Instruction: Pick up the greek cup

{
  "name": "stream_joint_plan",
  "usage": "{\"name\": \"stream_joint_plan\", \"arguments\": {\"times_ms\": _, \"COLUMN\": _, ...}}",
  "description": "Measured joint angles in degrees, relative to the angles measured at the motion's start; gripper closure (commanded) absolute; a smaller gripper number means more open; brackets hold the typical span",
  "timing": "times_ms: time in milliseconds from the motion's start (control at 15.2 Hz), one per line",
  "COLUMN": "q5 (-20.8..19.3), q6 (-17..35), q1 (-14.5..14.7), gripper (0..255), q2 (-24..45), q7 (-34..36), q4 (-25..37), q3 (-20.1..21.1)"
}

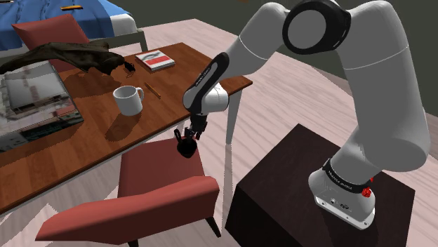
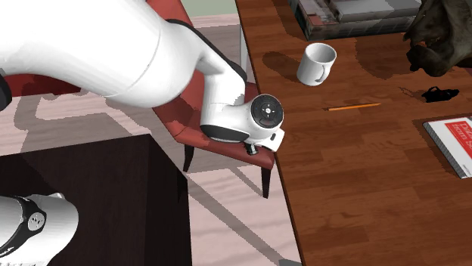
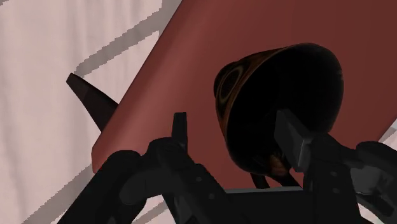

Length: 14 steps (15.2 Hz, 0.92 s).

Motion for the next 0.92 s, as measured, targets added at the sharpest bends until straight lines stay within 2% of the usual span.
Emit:
{"name": "stream_joint_plan", "arguments": {"times_ms": 594, "q5": 0.03, "q6": 0.12, "q1": -0.07, "gripper": 255, "q2": 0.13, "q7": -0.10, "q4": 0.07, "q3": 0.00}}
{"name": "stream_joint_plan", "arguments": {"times_ms": 924, "q5": -0.45, "q6": -1.63, "q1": 0.24, "gripper": 255, "q2": -2.72, "q7": 0.94, "q4": -1.03, "q3": -0.45}}
